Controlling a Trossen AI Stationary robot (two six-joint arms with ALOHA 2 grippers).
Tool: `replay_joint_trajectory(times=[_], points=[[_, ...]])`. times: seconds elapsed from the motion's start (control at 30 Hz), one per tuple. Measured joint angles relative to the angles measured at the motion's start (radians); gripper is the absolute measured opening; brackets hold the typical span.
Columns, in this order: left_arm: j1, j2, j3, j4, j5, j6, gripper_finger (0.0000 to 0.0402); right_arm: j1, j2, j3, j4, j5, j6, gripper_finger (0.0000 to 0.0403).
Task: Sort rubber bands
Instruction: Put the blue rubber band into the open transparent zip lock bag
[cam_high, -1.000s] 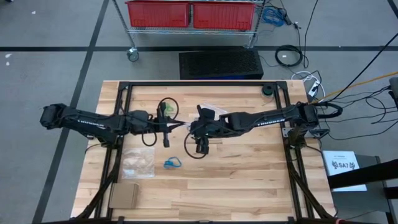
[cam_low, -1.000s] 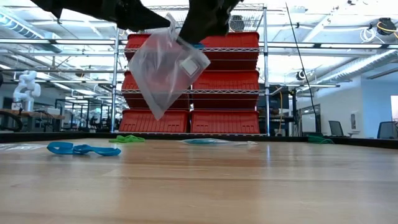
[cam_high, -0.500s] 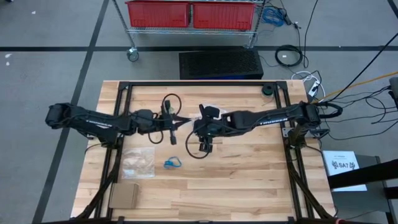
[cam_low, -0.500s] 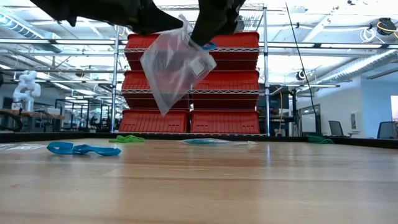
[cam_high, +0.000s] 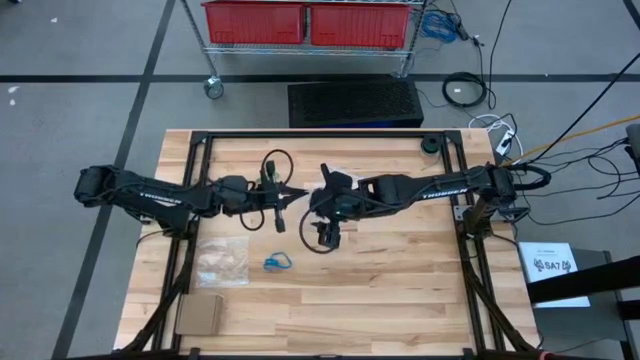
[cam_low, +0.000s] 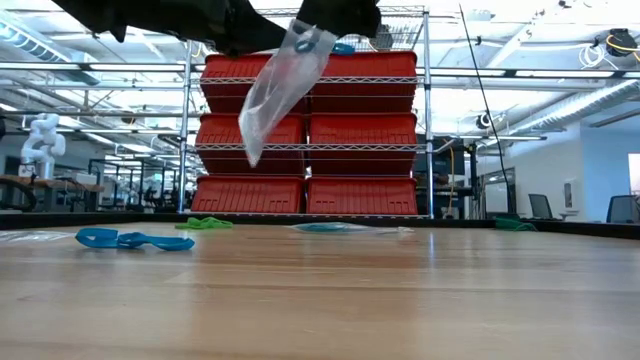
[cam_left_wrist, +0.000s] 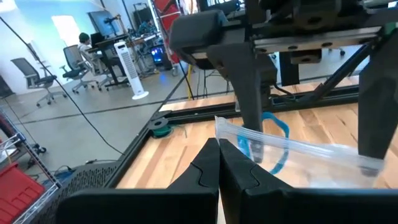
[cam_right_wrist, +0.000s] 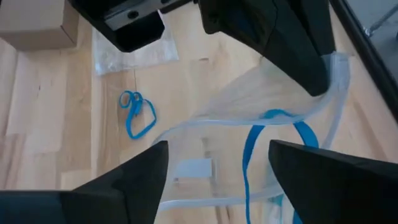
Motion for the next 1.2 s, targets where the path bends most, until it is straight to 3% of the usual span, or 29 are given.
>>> replay_joint_trajectory(times=[0.13, 0.33, 0.87, 1.1, 1.2], points=[[0.002, 0.000, 0.000, 0.001, -0.005, -0.001, 0.0000, -0.011, 0.000, 0.000, 0.002, -0.008, 0.034, 0.0260], [0.003, 0.000, 0.000, 0.000, -0.006, -0.002, 0.0000, -0.050, 0.001, 0.000, 0.070, -0.107, 0.042, 0.0262], [0.005, 0.000, 0.000, -0.008, -0.005, -0.002, 0.0000, -0.076, 0.010, 0.000, 0.104, -0.096, 0.054, 0.0210], [0.005, 0.000, 0.001, -0.021, 0.003, 0.000, 0.0000, -0.047, -0.053, -0.001, 0.011, -0.088, 0.003, 0.0196], [0.005, 0.000, 0.001, -0.024, 0.001, 0.000, 0.0000, -0.024, -0.093, 0.000, -0.099, -0.007, -0.016, 0.0194]])
